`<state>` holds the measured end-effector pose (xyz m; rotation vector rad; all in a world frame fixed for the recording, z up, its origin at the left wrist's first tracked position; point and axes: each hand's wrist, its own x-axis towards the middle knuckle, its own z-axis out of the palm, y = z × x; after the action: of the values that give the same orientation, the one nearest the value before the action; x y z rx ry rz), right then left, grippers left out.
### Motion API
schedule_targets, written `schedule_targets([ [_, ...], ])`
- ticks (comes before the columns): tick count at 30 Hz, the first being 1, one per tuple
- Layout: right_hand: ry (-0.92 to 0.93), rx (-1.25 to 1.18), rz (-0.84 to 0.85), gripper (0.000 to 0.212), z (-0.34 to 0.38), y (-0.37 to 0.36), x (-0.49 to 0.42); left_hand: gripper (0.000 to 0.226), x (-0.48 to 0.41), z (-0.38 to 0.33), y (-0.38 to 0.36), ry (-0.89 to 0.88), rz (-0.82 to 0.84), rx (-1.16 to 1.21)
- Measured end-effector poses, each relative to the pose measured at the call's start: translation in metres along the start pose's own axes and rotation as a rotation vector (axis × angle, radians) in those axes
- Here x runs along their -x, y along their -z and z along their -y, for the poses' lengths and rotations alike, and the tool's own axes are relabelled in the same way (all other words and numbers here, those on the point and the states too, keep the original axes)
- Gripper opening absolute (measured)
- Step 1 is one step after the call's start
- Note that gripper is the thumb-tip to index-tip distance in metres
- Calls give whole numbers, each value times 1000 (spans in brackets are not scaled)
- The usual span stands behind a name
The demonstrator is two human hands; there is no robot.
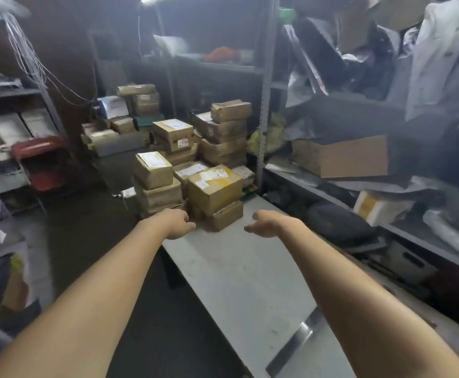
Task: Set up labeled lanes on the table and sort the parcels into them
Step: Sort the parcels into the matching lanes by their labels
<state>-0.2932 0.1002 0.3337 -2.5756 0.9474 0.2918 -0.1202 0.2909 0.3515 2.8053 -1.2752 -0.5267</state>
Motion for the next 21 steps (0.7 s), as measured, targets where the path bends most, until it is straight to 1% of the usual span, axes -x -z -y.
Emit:
schedule_targets([
  [2,52,-11,8,52,13,3,-31,46,-21,10,12,27,-7,-29],
  [5,114,-22,46,57,31,6,-77,44,-51,27,30,54,-21,-32],
  [6,107,-28,50,58,38,9,-93,44,-61,34,38,66,-38,-15],
  [10,90,-93,39,47,69,20,-142,44,-92,66,62,105,-91,42],
  [17,156,-175,-60,53,152,35,-233,38,-158,162,96,214,-194,136],
  [21,134,-218,-105,59,206,39,-285,44,-219,221,113,242,-256,252],
])
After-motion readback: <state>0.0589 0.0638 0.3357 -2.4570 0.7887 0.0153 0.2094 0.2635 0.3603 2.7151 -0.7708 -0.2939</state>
